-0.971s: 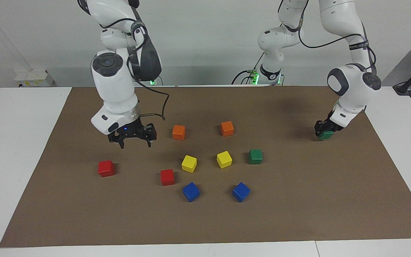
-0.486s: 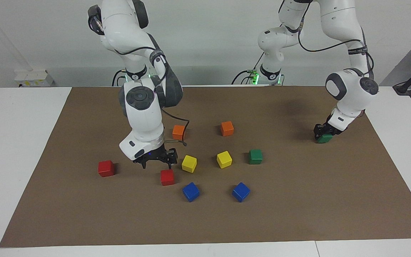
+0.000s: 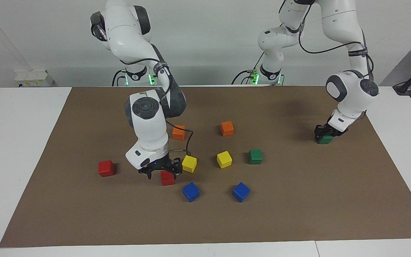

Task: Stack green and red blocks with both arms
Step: 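Reach the right gripper to the other red cube while the left gripper reaches green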

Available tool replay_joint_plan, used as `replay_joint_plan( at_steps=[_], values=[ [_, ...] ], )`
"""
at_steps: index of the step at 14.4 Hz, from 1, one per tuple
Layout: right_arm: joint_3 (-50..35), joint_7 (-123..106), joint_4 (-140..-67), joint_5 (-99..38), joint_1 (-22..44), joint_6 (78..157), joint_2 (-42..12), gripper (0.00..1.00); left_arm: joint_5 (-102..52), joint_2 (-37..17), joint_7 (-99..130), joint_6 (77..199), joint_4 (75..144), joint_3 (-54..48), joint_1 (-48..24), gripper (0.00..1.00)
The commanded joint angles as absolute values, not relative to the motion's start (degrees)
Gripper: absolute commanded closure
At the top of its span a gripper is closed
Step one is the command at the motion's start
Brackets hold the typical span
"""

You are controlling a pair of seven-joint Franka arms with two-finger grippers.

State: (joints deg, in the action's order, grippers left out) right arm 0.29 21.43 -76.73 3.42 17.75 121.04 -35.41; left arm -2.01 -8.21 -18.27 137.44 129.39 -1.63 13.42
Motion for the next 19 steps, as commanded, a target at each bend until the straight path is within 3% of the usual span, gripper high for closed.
replay_joint_plan(
  at_steps=[1, 4, 7, 11, 16, 17, 18, 19],
  values=[
    [0.09, 22.76, -80.58, 3.43, 18.54, 125.14, -35.33, 0.01, -2.64, -7.12, -20.3, 133.97, 127.55, -2.11, 14.15, 0.0],
    [0.09, 22.15, -84.63, 3.43, 18.63, 127.87, -34.54, 0.0, -2.11, -7.38, -20.13, 118.0, 114.49, -2.37, 12.31, 0.0],
    [0.09, 22.06, -88.67, 3.43, 18.63, 130.86, -33.49, 0.0, -2.11, -8.0, -16.03, 109.0, 104.17, -2.29, 5.65, 0.0],
    [0.09, 21.89, -90.26, 3.43, 18.46, 132.1, -33.13, 0.0, -1.93, -9.67, -1.32, 110.3, 101.51, -2.46, -5.25, 0.0],
    [0.09, 19.17, -94.56, 3.43, 17.67, 135.08, -31.99, 0.07, -3.78, -14.05, 0.61, 117.58, 101.69, -2.55, -11.59, 0.0],
    [0.09, 19.07, -94.66, 3.43, 17.58, 134.83, -31.73, 0.14, -3.78, -15.54, 1.49, 119.16, 101.6, -2.55, -12.65, 0.0],
    [0.09, 18.99, -94.48, 3.43, 17.49, 134.04, -31.64, 0.35, -3.78, -16.77, 2.28, 120.83, 101.6, -2.55, -13.7, 0.0],
    [0.17, 18.98, -94.13, 3.43, 17.32, 133.42, -31.47, 0.85, -3.78, -18.96, 3.59, 122.42, 101.08, -2.46, -15.1, 0.0]
  ],
)
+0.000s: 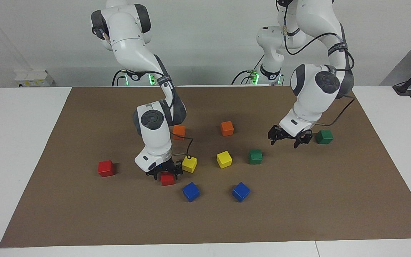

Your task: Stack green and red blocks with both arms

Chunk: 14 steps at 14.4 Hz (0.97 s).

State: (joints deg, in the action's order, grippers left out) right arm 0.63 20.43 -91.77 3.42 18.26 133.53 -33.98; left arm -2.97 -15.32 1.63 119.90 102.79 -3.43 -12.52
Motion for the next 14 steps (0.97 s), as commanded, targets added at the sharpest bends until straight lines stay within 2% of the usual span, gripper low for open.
replay_joint_plan(
  at_steps=[1, 5, 8, 11, 14],
  values=[
    [0.18, 18.9, -93.17, 3.6, 16.53, 131.59, -31.38, 1.0, -3.69, -20.46, 5.43, 124.26, 101.07, -2.46, -16.42, 0.0],
    [0.18, 16.09, -85.45, 3.52, 14.59, 117.11, -28.14, 1.0, -3.34, -22.5, 6.06, 127.0, 101.69, -2.46, -17.14, 0.0],
    [0.18, 13.2, -85.33, 3.43, 12.84, 110.76, -22.87, 1.0, -2.99, -23.64, 6.15, 129.72, 103.09, -2.37, -18.28, 0.0],
    [0.18, 2.95, -90.42, 3.34, 6.7, 109.51, -18.12, 1.0, -2.99, -23.64, 6.24, 131.13, 104.5, -2.37, -19.07, 0.0],
    [0.09, -7.44, -97.71, 3.16, 1.24, 117.39, -16.0, 1.0, -2.9, -23.56, 6.24, 132.54, 106.26, -2.29, -19.42, 0.0]
  ],
)
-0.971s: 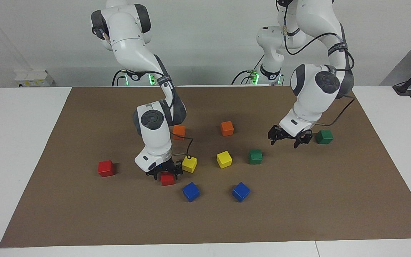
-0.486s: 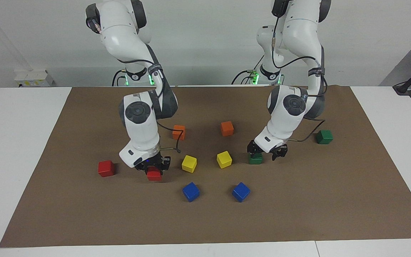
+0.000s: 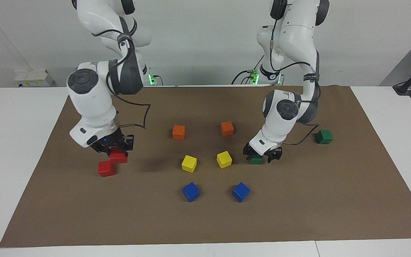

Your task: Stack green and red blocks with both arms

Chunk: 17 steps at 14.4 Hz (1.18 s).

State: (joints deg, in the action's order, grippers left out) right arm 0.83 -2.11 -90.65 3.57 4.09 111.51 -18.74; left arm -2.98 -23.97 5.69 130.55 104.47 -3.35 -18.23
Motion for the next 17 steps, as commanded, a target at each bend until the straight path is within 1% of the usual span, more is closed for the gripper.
replay_joint_plan(
  at_steps=[1, 2, 3, 4, 7, 9, 14, 17],
  values=[
    [0.17, -8.86, -100.43, 2.47, 0.36, 121.08, -15.21, 1.0, -2.9, -23.55, 6.24, 132.54, 106.26, -2.29, -19.42, 0.04],
    [0.09, -9.31, -102.98, 2.03, -0.34, 124.42, -14.68, 1.0, -2.64, -23.55, 6.24, 132.45, 106.43, -2.29, -19.51, 0.2],
    [0.17, -9.4, -105.01, 2.02, -0.53, 126.63, -14.33, 1.0, -1.68, -23.47, 6.24, 132.36, 106.7, -2.29, -19.51, 0.56],
    [0.18, -9.4, -106.25, 1.93, -0.53, 127.96, -14.15, 1.0, -1.41, -23.38, 6.15, 131.67, 106.61, -2.29, -19.42, 1.0],
    [0.09, -9.75, -108.71, 1.58, -1.49, 129.9, -13.89, 1.0, -1.32, -23.03, 6.06, 128.34, 105.13, -2.29, -19.25, 1.0],
    [0.17, -10.63, -109.68, 0.54, -1.93, 129.99, -13.8, 1.0, -1.84, -21.28, 5.89, 122.99, 103.02, -2.02, -18.02, 1.0],
    [0.18, -11.43, -110.83, 0.09, -2.99, 130.96, -13.36, 1.0, -3.43, -10.39, 4.92, 110.32, 102.13, -2.2, -6.53, 1.0],
    [0.18, -11.08, -111.01, 0.09, -2.9, 131.48, -13.27, 1.0, -3.43, -7.57, -2.87, 106.53, 103.35, -1.85, 0.15, 1.0]
  ],
)
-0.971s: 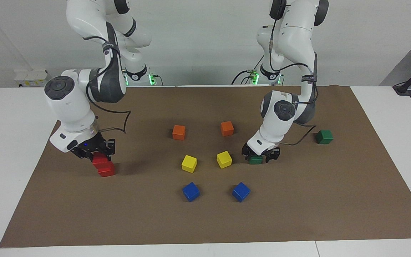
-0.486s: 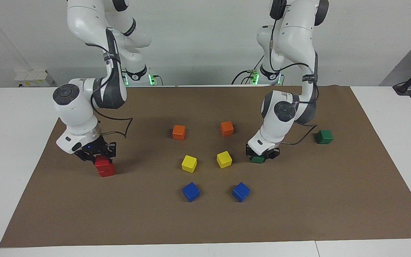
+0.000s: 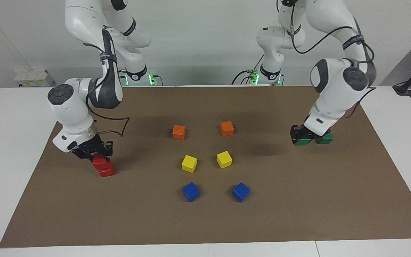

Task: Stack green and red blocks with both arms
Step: 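Carry the second green cube over the placed green cube with the left gripper, then lower the green cube onto the other green cube and open the left gripper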

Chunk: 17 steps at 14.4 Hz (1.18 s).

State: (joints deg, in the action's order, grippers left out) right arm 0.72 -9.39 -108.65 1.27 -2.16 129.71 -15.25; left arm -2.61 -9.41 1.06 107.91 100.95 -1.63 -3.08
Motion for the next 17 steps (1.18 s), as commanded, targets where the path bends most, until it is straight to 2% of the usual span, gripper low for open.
replay_joint_plan(
  at_steps=[1, 3, 7, 17],
  values=[
    [0.18, -10.99, -111.01, 0.09, -2.9, 132.35, -13.27, 1.0, -3.43, -7.04, -4.64, 106.52, 104.49, -1.85, 2.87, 1.0],
    [0.18, -10.9, -111.09, 0.09, -2.9, 132.45, -13.27, 1.0, -3.34, -5.37, -7.19, 108.09, 108.26, -1.85, 6.84, 1.0],
    [0.18, -10.81, -111.53, 0.09, -2.9, 133.33, -13.62, 1.0, -3.34, -2.03, -11.34, 122.49, 120.39, -1.76, 10.54, 1.0],
    [0.18, -9.93, -111.88, 0.09, -2.37, 134.56, -13.88, 1.0, -3.25, -2.9, -14.59, 130.07, 124.8, -1.85, 13.45, 1.0]
  ],
)
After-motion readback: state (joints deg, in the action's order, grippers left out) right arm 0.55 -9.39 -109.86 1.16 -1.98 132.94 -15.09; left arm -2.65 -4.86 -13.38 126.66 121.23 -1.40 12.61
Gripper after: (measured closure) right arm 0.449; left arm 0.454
